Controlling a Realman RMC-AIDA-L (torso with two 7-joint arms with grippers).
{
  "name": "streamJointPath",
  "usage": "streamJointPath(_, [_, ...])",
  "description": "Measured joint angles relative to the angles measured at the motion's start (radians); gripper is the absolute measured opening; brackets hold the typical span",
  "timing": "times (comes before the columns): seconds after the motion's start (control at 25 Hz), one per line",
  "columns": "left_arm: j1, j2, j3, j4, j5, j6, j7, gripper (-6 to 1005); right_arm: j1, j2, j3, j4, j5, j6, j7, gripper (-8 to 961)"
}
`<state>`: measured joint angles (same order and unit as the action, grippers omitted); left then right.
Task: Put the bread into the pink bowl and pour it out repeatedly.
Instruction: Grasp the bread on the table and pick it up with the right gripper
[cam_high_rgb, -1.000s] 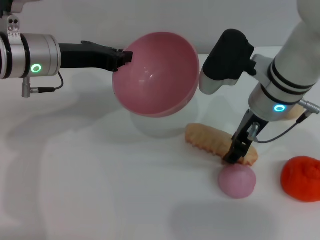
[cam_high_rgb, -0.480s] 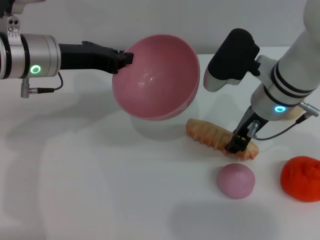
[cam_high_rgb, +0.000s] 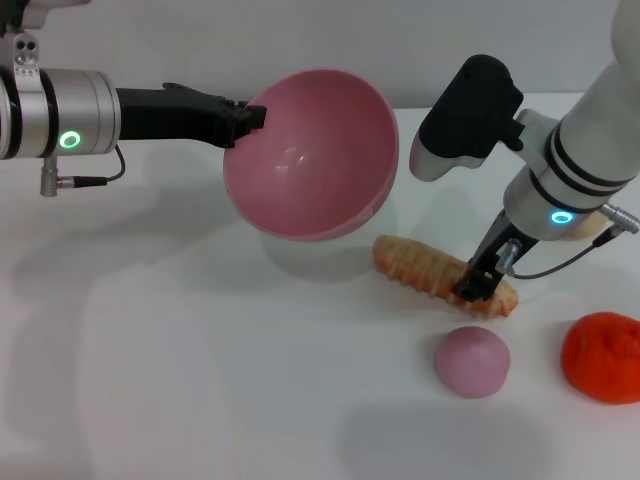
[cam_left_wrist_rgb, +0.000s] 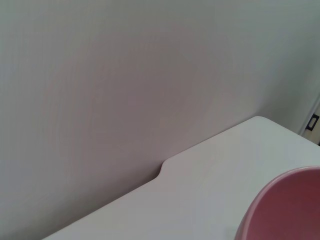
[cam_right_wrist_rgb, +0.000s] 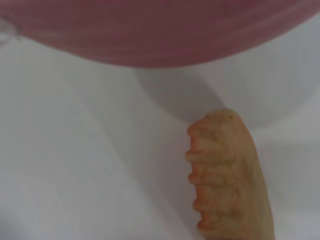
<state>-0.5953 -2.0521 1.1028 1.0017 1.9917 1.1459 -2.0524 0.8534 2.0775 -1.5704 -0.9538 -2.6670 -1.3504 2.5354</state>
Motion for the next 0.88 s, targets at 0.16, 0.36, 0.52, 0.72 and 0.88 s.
streamJointPath(0.16, [0.000,0.000,0.000,0.001,0.000,0.000,0.000,48,-0.001,0.000,0.000,0.000,-0.001,0.001,0.000,278])
streamJointPath(0.36, [0.000,0.000,0.000,0.002,-0.001,0.000,0.000,48,-0.001,0.001,0.000,-0.001,-0.001,0.006,0.000,220])
streamJointPath(0.52, [0.000,0.000,0.000,0.004,-0.001,0.000,0.000,48,-0.002,0.001,0.002,-0.002,-0.001,0.008,0.000,202])
streamJointPath(0.72, [0.001,0.000,-0.002,0.009,-0.001,0.000,0.000,48,-0.016,0.001,0.010,-0.021,-0.001,0.008,0.003,180])
streamJointPath(0.88, [0.002,0.001,-0.008,0.009,0.003,-0.002,0.000,48,-0.070,-0.002,0.017,-0.114,-0.006,0.024,0.035,165])
